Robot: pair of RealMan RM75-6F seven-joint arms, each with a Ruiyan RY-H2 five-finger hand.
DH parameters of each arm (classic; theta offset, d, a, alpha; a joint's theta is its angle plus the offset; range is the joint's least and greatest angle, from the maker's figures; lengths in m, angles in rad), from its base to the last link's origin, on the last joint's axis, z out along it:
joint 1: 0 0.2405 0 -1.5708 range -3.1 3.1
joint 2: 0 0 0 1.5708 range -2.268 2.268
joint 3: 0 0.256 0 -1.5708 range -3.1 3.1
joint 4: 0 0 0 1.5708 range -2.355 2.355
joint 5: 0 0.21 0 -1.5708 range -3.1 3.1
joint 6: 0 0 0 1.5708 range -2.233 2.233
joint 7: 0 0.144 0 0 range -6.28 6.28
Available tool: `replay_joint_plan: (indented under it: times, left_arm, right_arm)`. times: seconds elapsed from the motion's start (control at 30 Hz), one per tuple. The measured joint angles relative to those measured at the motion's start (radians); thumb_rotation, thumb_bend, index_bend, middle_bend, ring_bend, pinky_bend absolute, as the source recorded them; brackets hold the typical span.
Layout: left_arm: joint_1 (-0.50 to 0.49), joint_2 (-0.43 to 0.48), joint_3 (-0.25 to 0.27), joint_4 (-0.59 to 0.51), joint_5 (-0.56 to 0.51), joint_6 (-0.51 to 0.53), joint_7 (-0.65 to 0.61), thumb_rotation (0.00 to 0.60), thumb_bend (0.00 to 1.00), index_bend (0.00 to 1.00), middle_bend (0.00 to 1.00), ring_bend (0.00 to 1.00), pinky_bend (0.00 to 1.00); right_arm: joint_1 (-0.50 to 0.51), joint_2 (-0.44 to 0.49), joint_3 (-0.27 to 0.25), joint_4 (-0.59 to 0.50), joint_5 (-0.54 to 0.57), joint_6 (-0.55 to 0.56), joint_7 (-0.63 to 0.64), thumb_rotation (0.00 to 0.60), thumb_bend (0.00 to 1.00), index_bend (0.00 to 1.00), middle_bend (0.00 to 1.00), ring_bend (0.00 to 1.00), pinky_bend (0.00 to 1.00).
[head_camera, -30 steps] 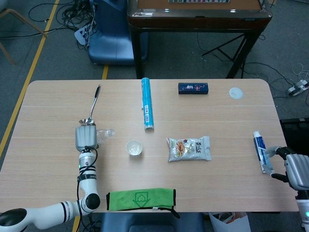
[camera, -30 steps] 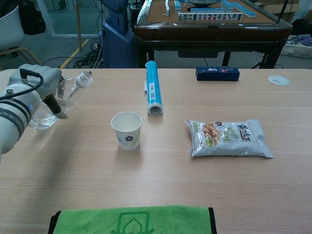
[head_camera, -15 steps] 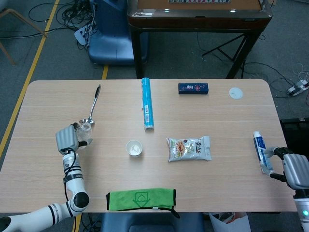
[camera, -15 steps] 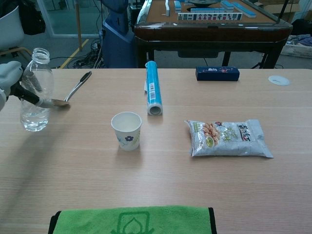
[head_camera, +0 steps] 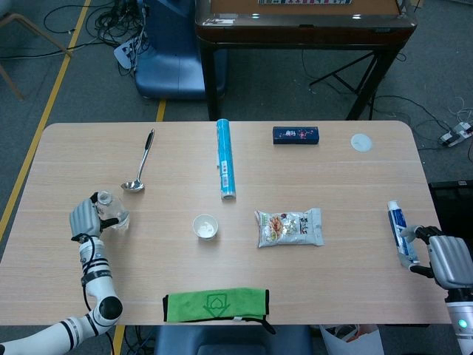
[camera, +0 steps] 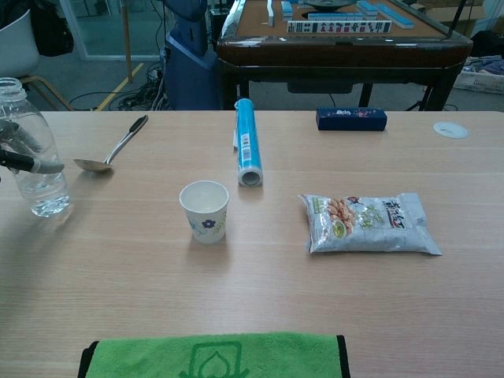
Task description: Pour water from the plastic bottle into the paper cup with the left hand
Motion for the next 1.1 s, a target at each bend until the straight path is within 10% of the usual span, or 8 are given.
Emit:
replay_joint_plan:
  times: [0.57, 1.1]
  left_arm:
    - [0.046, 0.093, 0.048, -0.024, -0.007, -0.173, -0.139, 0.6, 0.07, 0.28, 0.25, 0.18, 0.14]
    - [0.06, 0.218, 0.098, -0.171, -0.057, -0.171, -0.046, 0.6, 0.07, 0.1, 0.07, 0.04, 0.09]
  right_arm:
    - [0.004, -0.009, -0.003, 0.006, 0.002, -0.009, -0.01, 0.6, 0.23, 0.45, 0.5, 0.41, 0.66]
    - [0.005, -0.012, -0.006, 0.006, 0.0, -0.011, -0.017, 0.6, 0.23, 0.45, 0.5, 0.41, 0.66]
